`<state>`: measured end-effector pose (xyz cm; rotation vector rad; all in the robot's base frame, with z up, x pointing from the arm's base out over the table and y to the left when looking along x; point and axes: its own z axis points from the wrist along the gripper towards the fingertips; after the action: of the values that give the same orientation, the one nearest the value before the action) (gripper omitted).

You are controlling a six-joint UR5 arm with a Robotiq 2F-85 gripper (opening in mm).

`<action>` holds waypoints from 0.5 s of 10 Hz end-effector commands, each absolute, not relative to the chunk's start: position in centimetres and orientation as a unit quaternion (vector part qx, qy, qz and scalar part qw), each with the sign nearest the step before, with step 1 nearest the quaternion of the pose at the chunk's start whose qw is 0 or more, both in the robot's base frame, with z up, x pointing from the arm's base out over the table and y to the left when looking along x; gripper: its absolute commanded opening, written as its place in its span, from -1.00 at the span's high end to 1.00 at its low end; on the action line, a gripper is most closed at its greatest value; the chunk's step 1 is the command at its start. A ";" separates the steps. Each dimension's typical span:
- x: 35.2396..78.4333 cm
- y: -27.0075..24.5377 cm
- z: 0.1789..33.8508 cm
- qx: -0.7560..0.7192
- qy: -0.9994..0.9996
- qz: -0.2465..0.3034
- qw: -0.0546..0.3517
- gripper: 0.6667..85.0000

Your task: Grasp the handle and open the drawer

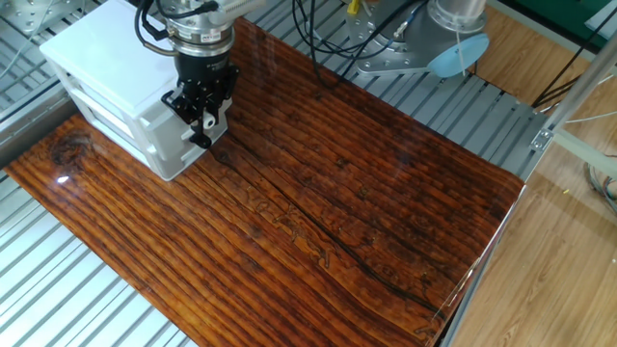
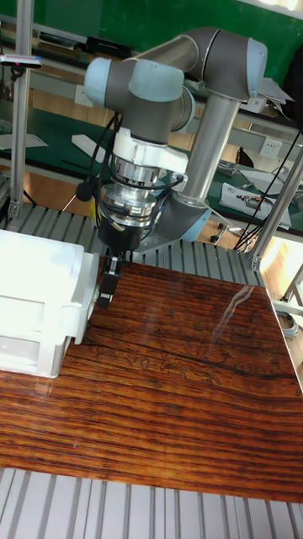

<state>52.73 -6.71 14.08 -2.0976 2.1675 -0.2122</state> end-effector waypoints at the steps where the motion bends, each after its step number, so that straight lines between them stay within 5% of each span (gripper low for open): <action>1: 52.9 -6.3 14.1 -0.689 0.718 -0.069 0.065 0.30; 5: 53.2 -6.0 14.0 -0.687 0.720 -0.072 0.064 0.30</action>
<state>52.92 -6.42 13.89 -2.0907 2.1722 -0.2190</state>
